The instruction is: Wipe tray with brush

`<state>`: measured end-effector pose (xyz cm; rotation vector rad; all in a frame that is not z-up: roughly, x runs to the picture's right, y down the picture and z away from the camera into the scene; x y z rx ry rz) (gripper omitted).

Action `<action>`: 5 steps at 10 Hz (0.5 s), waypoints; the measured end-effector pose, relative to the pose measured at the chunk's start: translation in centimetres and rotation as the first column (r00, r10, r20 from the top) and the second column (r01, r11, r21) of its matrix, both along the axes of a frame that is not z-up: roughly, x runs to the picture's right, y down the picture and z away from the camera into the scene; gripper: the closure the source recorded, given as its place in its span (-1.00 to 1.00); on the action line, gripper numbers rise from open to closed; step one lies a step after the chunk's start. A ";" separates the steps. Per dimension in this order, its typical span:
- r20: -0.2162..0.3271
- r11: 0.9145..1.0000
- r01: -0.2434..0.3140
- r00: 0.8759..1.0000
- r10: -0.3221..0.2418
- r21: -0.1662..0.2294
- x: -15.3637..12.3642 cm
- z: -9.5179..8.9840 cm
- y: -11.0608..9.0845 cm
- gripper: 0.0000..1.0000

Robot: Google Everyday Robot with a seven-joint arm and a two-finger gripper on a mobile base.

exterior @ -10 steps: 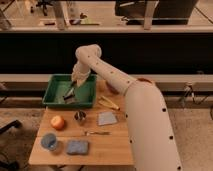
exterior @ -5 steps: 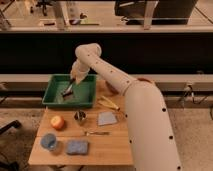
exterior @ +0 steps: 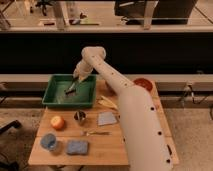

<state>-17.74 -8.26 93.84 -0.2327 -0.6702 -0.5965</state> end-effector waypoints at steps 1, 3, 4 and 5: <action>0.015 1.000 -0.002 1.000 0.002 0.004 -0.1 0.9 -0.2 1.00; 0.046 1.000 0.005 0.999 -0.006 0.015 -1.2 2.2 -0.1 1.00; 0.063 0.999 0.013 0.998 -0.015 0.029 -2.0 2.4 0.0 1.00; 0.082 0.999 0.022 0.996 -0.025 0.043 -2.9 2.5 0.3 1.00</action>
